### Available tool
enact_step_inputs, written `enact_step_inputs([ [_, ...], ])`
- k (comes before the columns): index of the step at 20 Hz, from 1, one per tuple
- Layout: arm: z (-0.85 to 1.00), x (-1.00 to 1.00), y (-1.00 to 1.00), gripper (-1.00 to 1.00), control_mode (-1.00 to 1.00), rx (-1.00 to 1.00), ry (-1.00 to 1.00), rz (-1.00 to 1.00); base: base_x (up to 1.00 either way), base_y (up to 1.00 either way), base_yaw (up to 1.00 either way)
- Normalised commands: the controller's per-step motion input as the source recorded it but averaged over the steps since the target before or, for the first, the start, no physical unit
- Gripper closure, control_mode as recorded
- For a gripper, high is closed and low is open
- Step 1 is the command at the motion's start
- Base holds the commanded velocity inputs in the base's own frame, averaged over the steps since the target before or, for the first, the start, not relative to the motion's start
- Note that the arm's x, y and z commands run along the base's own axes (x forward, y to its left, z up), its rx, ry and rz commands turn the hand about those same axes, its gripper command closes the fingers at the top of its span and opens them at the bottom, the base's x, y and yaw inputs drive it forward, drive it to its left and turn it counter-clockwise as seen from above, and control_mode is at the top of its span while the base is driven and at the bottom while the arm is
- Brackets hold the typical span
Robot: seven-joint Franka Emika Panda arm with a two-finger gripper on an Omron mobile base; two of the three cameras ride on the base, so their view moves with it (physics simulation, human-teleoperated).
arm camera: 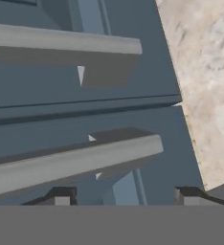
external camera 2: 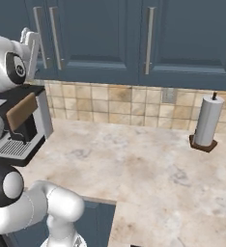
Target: Pick the mug and place it in the sink. Pick the bowl and place it in the open cabinet and then close the cabinet.
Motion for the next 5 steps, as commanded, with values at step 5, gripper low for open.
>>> enact_step_inputs([
  [5, -0.23, 0.96, 0.00, -1.00, -1.00, 0.21, 0.01, 0.02, 0.00, 0.00, 0.00],
])
